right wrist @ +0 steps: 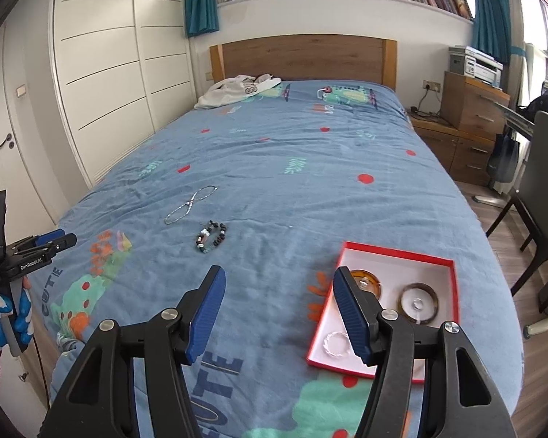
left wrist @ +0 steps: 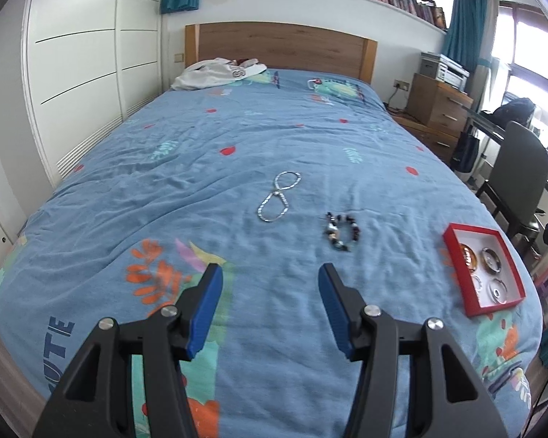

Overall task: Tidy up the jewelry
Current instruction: 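Withdraw both tools and move them toward the necklace and bead bracelet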

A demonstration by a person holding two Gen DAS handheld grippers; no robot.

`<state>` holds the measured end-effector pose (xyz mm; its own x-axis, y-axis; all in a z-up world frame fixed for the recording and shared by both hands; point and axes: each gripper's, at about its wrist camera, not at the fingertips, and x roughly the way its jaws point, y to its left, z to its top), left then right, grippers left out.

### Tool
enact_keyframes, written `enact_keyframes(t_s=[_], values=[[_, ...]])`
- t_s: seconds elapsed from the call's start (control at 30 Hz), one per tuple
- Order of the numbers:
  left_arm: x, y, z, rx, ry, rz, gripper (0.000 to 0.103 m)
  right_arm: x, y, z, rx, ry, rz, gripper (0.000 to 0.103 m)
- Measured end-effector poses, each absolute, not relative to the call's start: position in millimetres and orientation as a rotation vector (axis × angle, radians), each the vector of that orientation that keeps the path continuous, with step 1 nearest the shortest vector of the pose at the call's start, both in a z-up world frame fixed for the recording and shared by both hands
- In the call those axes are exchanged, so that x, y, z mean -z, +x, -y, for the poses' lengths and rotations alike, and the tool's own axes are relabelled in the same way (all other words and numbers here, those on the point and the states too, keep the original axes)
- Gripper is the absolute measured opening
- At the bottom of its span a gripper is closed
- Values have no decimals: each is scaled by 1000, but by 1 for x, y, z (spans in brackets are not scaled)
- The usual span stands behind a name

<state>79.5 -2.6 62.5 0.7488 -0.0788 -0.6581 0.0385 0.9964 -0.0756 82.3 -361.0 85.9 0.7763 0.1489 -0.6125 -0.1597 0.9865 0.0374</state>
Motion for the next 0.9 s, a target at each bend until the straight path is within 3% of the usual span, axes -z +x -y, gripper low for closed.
enact_keyframes(t_s=[0.63,0.9], values=[[8,169,-11,56,-74,-835,53,3,185,301,-303,12,-813,65],[30,235,-2,106,-54,-862,54,38,238,263,-386,3,-862,71]])
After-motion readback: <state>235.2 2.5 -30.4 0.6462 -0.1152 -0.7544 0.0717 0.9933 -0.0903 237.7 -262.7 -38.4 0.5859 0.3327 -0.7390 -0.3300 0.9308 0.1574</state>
